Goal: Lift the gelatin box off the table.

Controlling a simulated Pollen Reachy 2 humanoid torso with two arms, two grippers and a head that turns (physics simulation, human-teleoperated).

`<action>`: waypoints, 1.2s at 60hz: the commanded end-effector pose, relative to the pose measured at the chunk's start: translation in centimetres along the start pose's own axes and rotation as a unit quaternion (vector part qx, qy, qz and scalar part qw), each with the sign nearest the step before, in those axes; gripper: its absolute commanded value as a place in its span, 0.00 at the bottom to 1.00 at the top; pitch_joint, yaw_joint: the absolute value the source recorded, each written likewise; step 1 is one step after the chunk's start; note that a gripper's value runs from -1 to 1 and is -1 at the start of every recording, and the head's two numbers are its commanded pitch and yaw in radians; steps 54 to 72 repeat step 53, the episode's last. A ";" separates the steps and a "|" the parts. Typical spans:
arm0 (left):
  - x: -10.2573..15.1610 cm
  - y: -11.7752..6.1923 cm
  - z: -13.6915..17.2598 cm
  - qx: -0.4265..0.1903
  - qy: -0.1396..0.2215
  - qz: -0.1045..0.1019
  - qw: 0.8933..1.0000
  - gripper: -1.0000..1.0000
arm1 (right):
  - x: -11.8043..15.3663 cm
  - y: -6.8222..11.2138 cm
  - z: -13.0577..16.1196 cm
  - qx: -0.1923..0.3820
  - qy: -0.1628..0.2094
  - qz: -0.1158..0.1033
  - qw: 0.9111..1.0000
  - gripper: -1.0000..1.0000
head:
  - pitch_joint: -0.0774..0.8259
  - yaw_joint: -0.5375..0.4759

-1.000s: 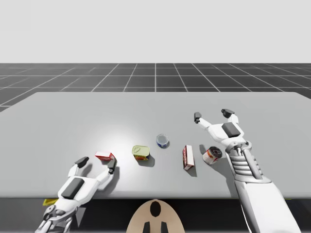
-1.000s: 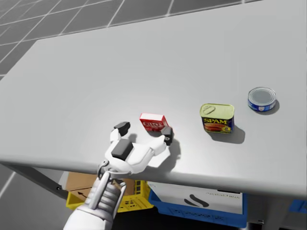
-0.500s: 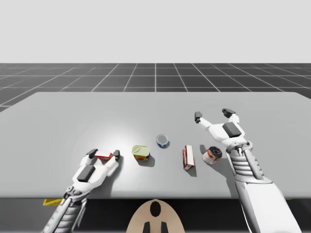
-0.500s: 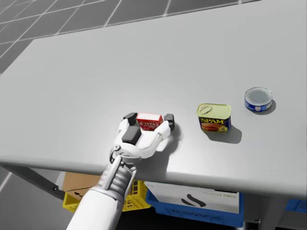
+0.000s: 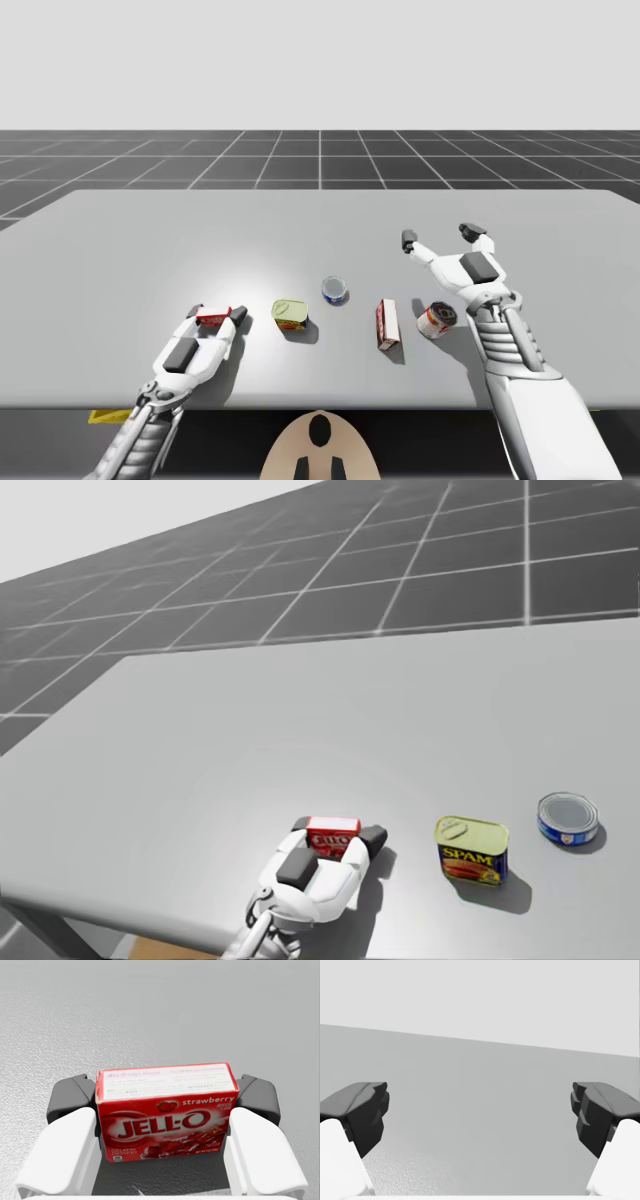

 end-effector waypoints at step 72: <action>19.8 2.5 3.4 0.039 -0.181 -0.129 0.974 1.00 | -0.1 -0.6 0.0 0.010 0.003 0.003 1.000 0.00 | 0.42 0.95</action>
